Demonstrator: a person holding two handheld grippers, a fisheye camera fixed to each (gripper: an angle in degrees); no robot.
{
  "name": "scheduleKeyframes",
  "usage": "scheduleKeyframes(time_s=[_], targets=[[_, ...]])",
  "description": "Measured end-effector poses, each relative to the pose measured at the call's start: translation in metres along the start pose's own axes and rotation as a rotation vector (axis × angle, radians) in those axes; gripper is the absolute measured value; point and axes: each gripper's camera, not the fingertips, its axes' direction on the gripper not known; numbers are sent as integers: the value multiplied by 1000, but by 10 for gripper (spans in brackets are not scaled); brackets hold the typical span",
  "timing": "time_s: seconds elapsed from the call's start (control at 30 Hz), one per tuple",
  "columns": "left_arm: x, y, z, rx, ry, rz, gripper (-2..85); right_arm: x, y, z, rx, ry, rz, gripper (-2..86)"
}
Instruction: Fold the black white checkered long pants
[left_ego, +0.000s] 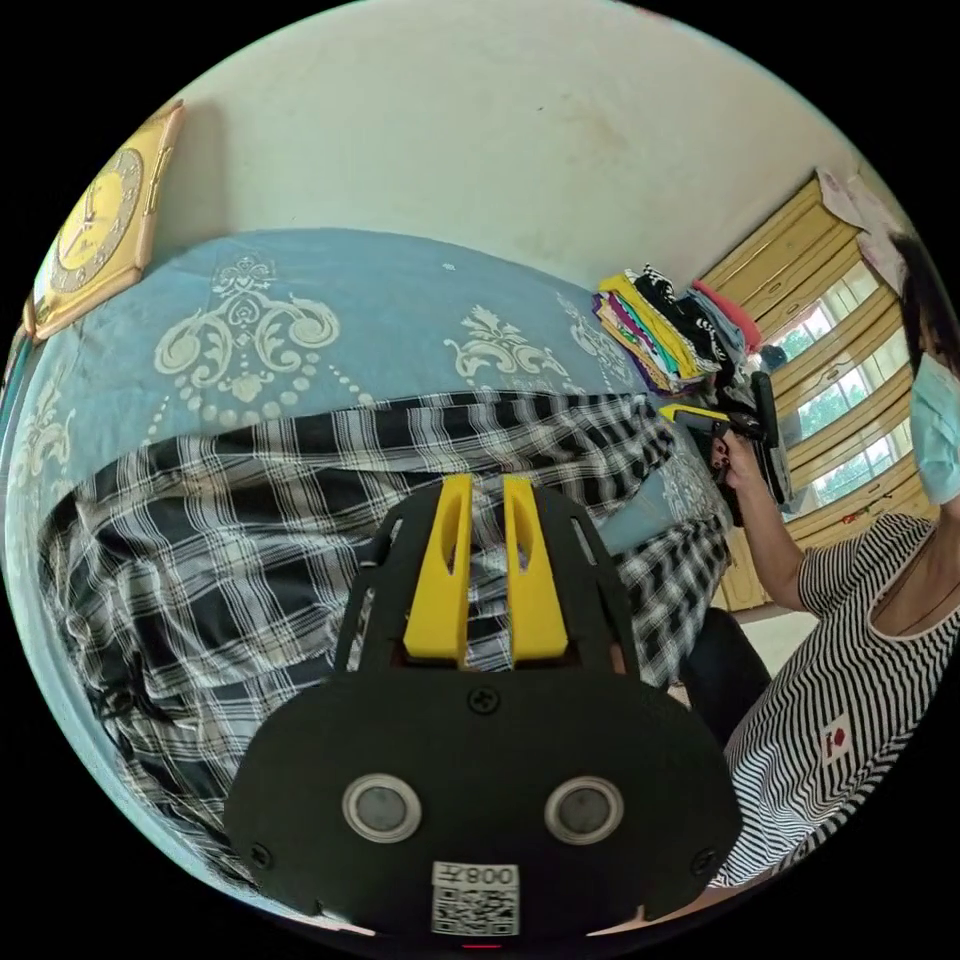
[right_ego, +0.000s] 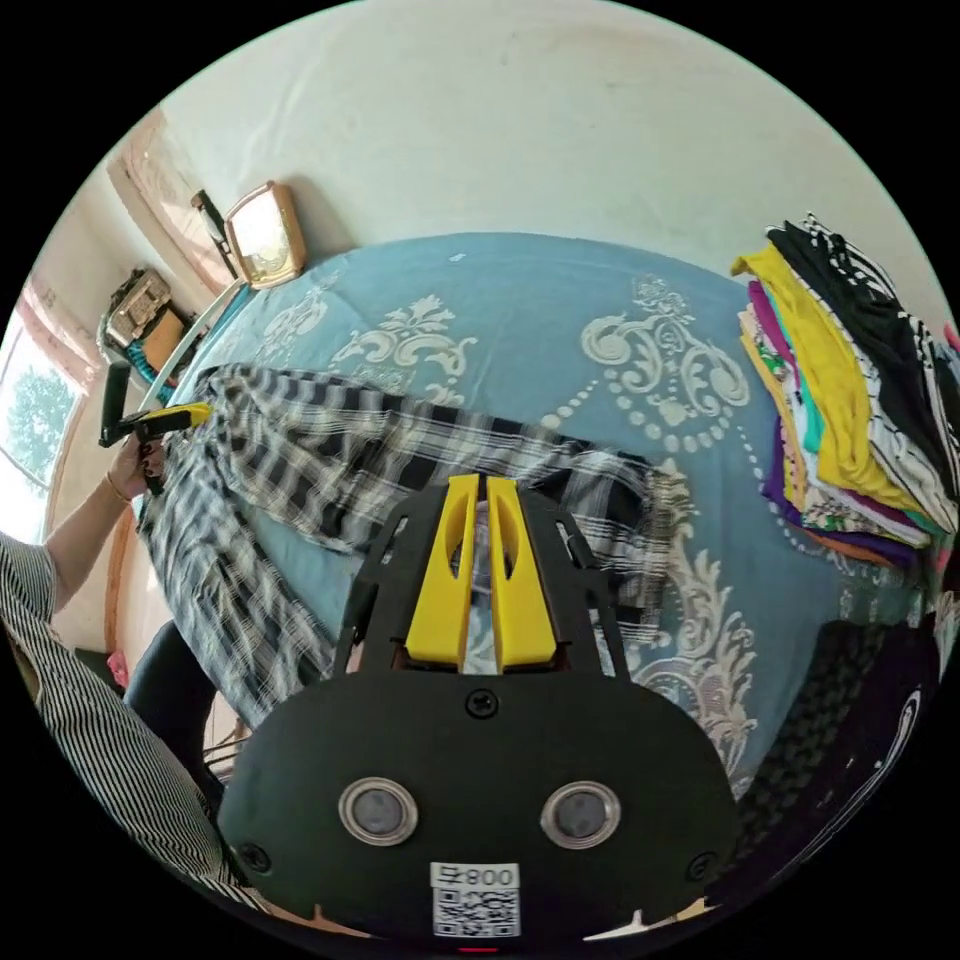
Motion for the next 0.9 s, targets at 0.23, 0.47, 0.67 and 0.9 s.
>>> scheduleKeyframes(time_s=[0.23,0.47,0.67,0.9], targets=[[-31,-60,28,-122,-125,31,38,78,-35,19,-112,79,160,71],[-19,-76,65,-254,-233,106,12,95,-35,36,-133,33,223,32],[4,-75,40,-55,-258,161,6,88,-18,-8,53,67,188,12],[8,-78,68,-113,-354,137,5,103,-3,-7,39,40,262,31]])
